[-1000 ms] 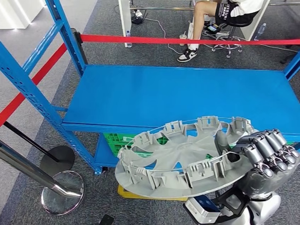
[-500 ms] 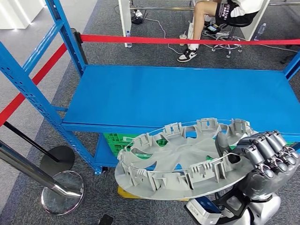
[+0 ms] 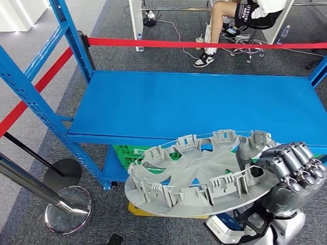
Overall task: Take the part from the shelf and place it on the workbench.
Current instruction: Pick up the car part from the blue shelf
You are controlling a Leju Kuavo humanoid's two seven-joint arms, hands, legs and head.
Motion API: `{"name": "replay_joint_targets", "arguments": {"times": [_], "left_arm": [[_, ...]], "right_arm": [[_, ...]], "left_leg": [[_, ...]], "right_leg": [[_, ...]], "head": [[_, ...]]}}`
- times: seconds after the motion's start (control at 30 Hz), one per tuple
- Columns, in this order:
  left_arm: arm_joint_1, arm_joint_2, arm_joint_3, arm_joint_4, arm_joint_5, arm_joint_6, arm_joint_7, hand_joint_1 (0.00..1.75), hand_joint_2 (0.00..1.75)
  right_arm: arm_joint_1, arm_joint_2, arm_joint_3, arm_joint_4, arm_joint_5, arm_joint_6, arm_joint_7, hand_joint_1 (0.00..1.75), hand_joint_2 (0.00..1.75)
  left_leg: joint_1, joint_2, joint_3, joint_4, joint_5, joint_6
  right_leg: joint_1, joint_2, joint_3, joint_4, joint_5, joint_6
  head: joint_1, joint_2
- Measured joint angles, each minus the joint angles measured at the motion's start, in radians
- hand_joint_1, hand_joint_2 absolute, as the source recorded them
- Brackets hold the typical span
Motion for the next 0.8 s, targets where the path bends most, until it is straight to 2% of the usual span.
{"name": "replay_joint_targets", "arguments": {"times": [0.8], "left_arm": [[0.000, 0.000, 0.025, 0.000, -0.016, 0.015, 0.028, 0.00, 0.00]], "right_arm": [[-0.007, 0.009, -0.014, 0.096, -0.054, 0.000, 0.000, 1.75, 1.75]], "left_leg": [[0.000, 0.000, 0.000, 0.000, 0.000, 0.000]], "right_leg": [[0.000, 0.000, 0.000, 0.000, 0.000, 0.000]], "head": [[0.000, 0.000]]}}
